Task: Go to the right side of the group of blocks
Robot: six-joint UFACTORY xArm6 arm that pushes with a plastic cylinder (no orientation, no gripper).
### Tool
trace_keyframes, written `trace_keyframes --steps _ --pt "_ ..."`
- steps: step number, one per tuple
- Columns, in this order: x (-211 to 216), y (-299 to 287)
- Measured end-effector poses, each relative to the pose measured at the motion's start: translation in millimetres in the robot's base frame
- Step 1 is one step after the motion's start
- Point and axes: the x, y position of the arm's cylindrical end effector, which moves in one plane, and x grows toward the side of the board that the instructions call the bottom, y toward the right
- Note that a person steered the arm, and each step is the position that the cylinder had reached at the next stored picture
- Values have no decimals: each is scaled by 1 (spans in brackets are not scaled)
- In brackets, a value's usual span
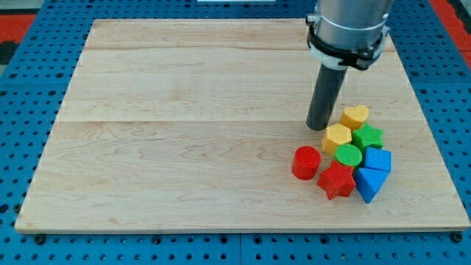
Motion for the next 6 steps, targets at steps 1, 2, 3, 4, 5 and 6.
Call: trace_keyframes --steps 1,2,3,4,5,6 --pt "-41 -3" --pt "-42 -3" --pt "-42 -3" --pt "-53 -2" --pt "-56 -2" --pt "-57 78"
